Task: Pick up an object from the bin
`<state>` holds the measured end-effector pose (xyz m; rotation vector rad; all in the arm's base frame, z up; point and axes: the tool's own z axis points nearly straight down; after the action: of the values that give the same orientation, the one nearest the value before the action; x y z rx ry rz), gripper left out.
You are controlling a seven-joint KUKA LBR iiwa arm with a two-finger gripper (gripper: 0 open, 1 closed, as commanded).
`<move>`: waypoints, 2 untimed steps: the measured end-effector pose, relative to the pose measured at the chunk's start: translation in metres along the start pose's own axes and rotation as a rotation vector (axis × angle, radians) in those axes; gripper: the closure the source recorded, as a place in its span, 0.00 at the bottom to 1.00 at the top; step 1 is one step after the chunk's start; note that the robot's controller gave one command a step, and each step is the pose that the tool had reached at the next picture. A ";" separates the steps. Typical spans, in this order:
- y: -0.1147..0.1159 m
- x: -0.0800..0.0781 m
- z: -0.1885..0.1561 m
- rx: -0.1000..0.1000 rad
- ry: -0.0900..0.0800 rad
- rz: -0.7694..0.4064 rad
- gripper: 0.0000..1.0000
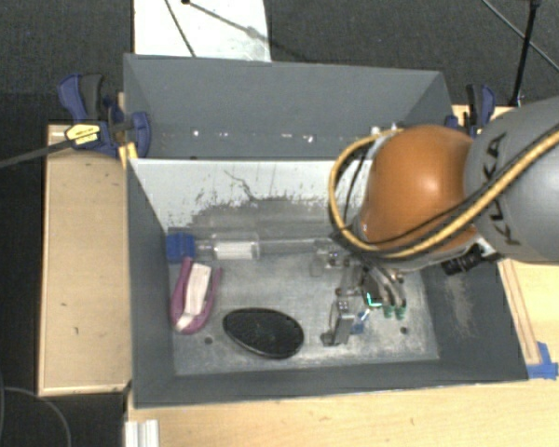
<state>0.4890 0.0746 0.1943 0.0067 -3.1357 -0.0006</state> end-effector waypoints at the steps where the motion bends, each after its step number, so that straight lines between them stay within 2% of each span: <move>1: 0.085 0.009 0.103 -0.002 -0.002 -0.105 0.00; 2: 0.049 0.008 0.123 -0.001 -0.017 -0.110 0.00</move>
Offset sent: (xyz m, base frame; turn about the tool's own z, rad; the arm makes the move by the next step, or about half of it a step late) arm -0.0077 0.0813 -0.0994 -0.0967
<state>0.4796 0.1237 0.0710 0.1806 -3.1477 -0.0026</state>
